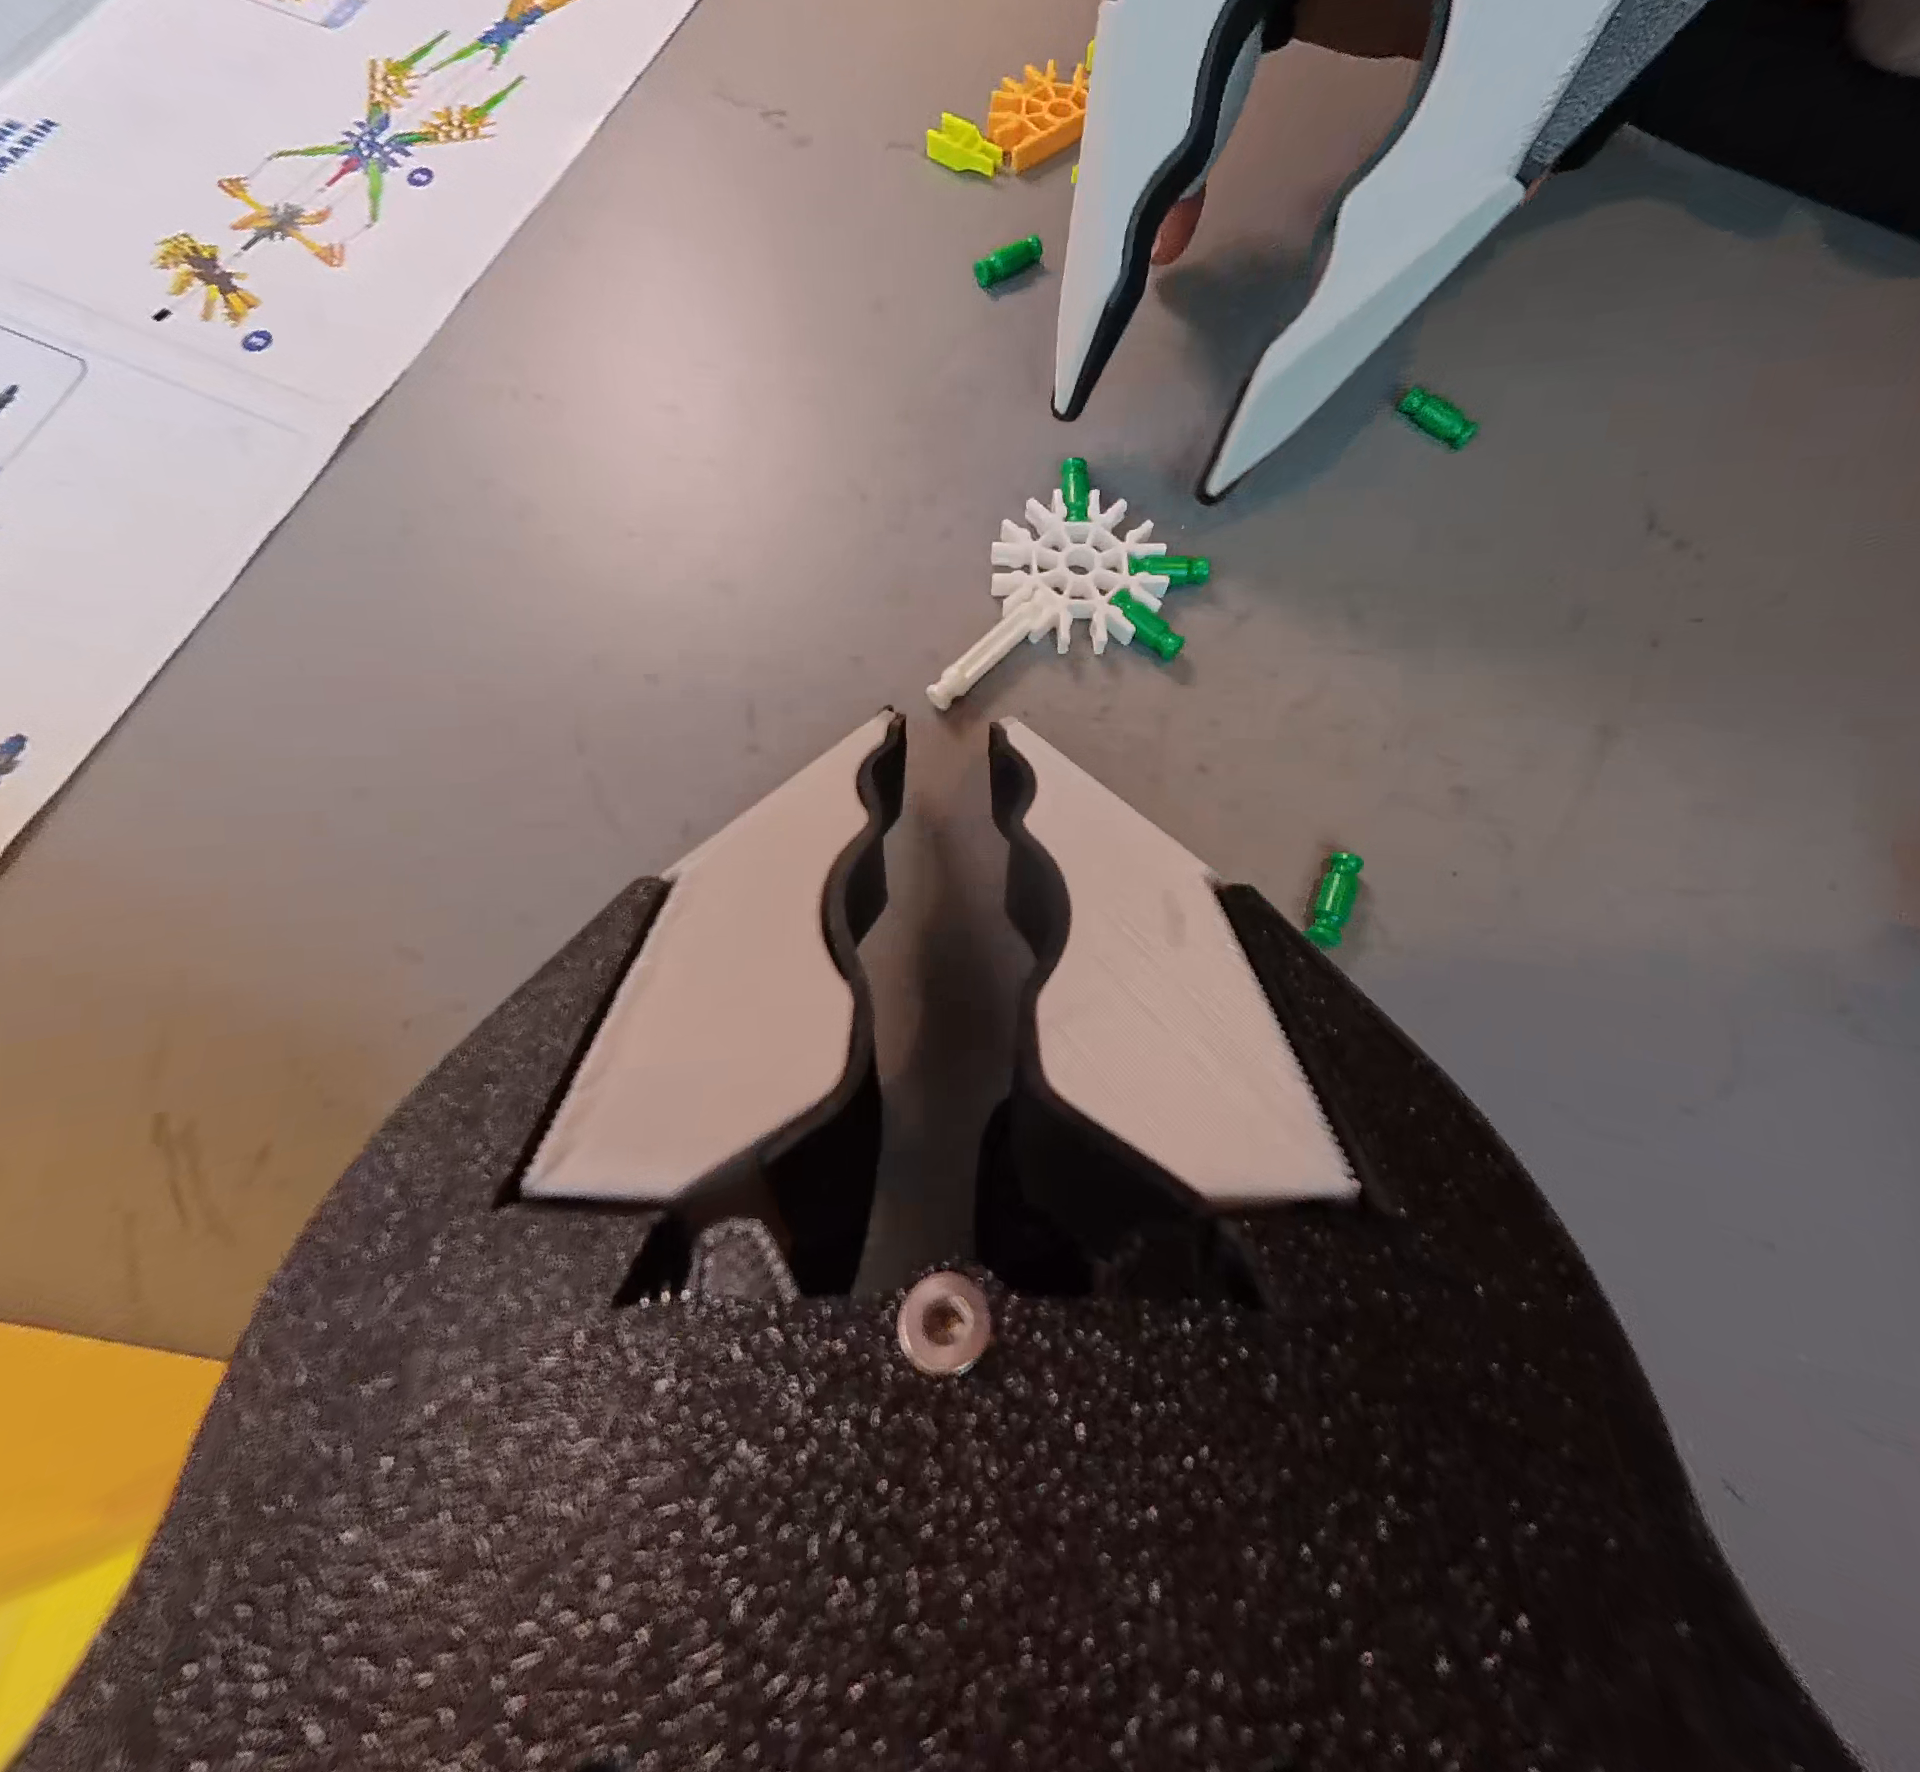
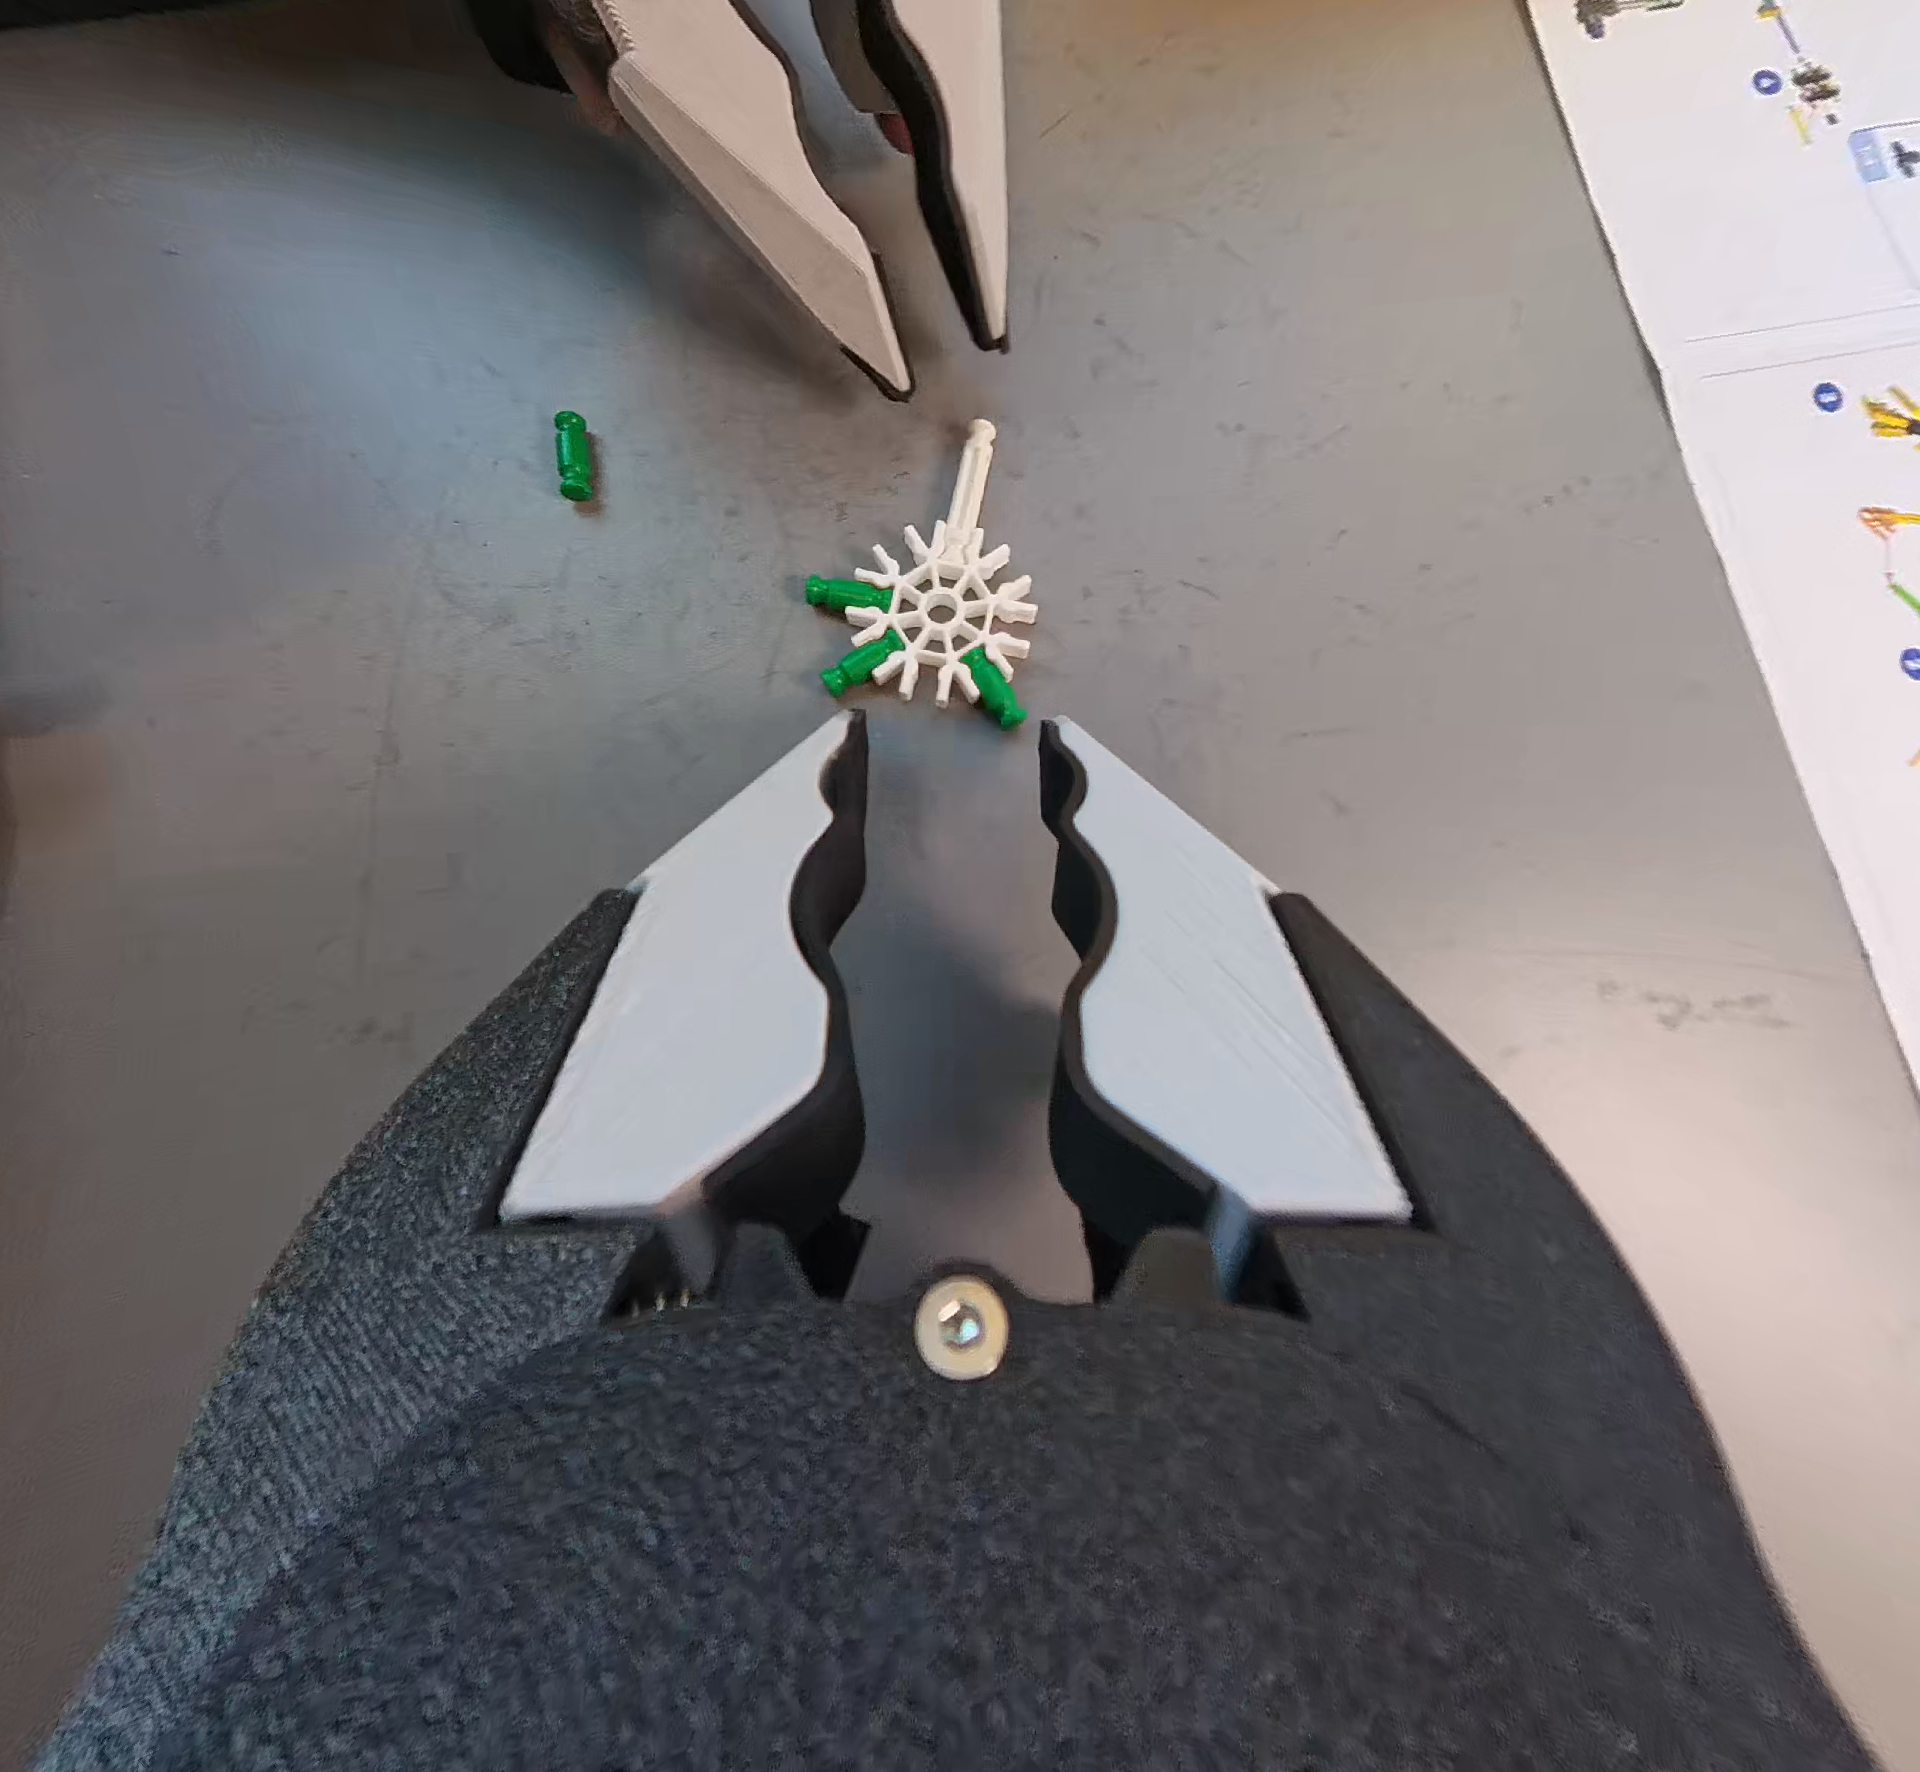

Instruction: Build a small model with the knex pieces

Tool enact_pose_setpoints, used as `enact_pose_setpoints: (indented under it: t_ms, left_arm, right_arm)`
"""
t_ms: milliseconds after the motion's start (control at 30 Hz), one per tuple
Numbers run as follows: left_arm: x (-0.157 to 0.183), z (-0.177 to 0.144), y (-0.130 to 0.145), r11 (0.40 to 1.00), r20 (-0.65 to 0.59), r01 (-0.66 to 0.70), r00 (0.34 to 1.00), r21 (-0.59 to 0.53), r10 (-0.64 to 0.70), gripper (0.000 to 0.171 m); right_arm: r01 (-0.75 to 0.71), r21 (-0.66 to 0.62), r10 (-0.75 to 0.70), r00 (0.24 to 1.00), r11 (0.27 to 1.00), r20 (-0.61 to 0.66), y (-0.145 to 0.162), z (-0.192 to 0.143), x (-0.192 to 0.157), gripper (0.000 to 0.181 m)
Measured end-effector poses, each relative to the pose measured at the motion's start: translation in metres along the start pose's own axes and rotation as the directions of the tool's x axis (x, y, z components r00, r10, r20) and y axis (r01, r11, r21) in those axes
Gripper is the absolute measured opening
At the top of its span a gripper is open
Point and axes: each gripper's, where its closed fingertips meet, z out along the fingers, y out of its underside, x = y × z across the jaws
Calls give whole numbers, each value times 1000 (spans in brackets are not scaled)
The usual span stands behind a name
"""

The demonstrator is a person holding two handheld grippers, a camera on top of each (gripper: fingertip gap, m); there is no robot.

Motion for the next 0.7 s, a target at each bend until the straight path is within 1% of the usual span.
enact_pose_setpoints:
  t_ms: [67,167,233,333,400,700]
  left_arm:
    - [-3,2,-2,1000,30,-26,999,8,26,20]
    - [-4,9,-4,998,31,-62,998,4,62,27]
    - [-2,13,-4,997,15,-76,997,-11,76,27]
    - [0,16,-2,996,5,-88,996,-33,88,16]
    - [0,15,-1,995,4,-89,996,-35,89,11]
    - [-5,10,4,998,39,-59,997,-36,60,12]
  right_arm:
    - [-9,-9,9,1000,1000,15,-1,4,-4,45]
    - [-12,-36,13,1000,999,18,-3,10,-6,50]
    - [-12,-42,13,1000,999,19,-6,13,-7,46]
    - [8,-48,-8,1000,999,16,-7,16,-8,41]
    - [17,-42,-16,1000,999,9,-9,17,-8,38]
    - [19,-51,-20,999,999,-31,-13,22,-10,38]
